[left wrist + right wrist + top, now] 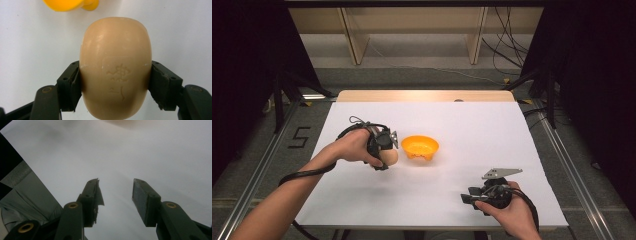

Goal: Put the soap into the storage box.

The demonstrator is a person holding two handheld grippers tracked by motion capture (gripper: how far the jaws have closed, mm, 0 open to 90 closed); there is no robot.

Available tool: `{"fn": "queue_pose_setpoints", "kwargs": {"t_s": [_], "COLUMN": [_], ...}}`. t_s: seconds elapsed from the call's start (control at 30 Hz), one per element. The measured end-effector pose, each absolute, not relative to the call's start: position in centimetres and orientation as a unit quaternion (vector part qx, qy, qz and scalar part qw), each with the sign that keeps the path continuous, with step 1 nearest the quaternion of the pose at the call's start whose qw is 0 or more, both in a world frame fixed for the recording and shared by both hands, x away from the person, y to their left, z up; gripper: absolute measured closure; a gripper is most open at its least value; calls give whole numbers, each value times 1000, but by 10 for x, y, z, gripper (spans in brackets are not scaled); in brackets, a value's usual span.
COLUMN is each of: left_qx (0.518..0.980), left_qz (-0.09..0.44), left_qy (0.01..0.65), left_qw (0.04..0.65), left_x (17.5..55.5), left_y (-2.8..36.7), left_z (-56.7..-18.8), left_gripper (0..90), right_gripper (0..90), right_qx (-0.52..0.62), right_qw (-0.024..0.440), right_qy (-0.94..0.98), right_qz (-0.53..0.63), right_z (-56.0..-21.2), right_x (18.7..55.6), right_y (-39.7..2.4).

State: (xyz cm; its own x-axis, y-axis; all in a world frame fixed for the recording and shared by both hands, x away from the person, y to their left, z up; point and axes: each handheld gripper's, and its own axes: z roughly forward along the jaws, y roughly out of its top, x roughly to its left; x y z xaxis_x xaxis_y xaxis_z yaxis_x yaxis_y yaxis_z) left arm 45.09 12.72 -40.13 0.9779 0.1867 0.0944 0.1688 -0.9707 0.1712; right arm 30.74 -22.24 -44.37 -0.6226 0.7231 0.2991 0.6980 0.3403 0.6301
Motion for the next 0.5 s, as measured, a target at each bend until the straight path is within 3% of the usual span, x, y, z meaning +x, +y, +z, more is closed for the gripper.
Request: {"fn": "queue_pose_setpoints", "kwargs": {"t_s": [0.5], "left_qx": [991], "left_qz": [60], "left_qy": [82], "left_qw": [87], "left_x": [455], "left_y": [123], "left_z": [-396], "left_gripper": [327], "right_gripper": [568], "right_qx": [436], "right_qw": [21], "right_qy": [817], "right_qz": [378], "right_z": [-444], "right_x": [307], "right_y": [-223]}}
